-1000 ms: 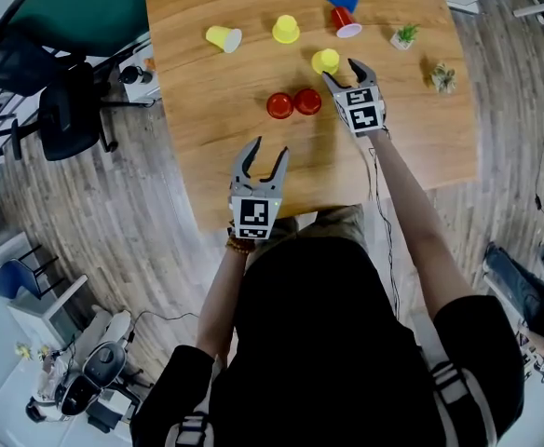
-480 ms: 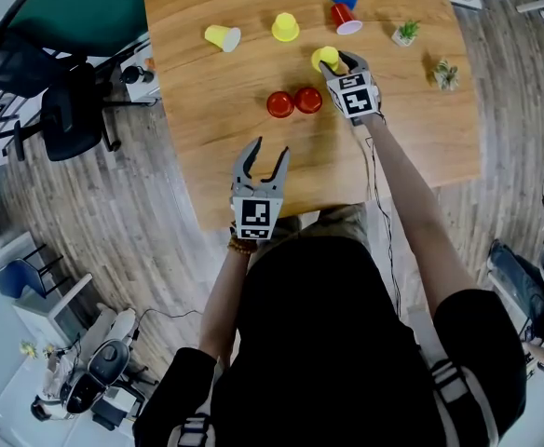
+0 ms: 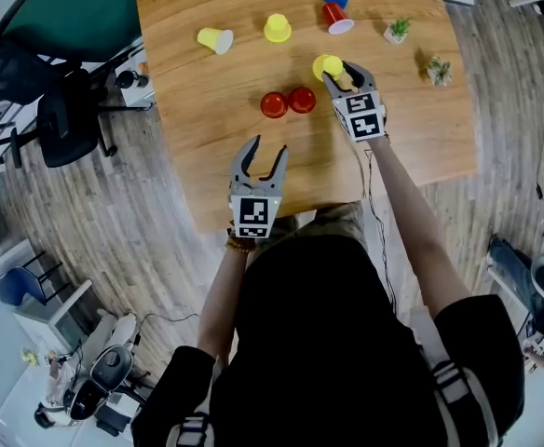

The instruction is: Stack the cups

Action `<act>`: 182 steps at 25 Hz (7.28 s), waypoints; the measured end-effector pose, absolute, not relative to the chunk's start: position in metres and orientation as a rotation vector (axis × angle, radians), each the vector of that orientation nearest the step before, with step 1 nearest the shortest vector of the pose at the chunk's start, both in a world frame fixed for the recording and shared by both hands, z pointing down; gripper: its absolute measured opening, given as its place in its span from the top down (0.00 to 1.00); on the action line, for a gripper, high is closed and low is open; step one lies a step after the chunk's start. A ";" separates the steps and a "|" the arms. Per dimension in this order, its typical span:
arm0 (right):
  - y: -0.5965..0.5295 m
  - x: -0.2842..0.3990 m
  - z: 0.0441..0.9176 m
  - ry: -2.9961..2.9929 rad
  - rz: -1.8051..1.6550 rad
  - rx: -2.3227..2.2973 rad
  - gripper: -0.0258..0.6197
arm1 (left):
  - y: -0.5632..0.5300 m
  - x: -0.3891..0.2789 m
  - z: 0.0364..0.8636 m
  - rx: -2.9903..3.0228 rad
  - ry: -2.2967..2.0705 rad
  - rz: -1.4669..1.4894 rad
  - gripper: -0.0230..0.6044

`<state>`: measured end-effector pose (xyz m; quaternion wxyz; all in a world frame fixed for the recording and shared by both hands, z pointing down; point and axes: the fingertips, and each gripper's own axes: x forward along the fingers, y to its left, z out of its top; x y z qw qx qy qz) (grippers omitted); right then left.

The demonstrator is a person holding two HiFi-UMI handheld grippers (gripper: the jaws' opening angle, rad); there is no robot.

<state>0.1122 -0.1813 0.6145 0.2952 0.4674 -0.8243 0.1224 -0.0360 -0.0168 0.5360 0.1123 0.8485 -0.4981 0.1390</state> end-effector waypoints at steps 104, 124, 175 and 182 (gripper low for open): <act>-0.002 0.025 0.500 -2.554 -0.152 0.880 0.43 | -0.054 -0.033 0.471 2.055 -0.797 -0.458 0.60; -0.107 0.124 0.638 -2.261 0.307 1.118 0.51 | -0.103 -0.068 0.522 2.220 -1.368 0.030 0.61; -0.053 0.094 0.610 -2.313 0.590 1.222 0.58 | -0.098 -0.003 0.570 2.627 -1.443 0.489 0.53; -0.076 0.112 0.583 -2.332 0.490 1.268 0.57 | -0.081 -0.007 0.557 2.593 -1.425 0.392 0.51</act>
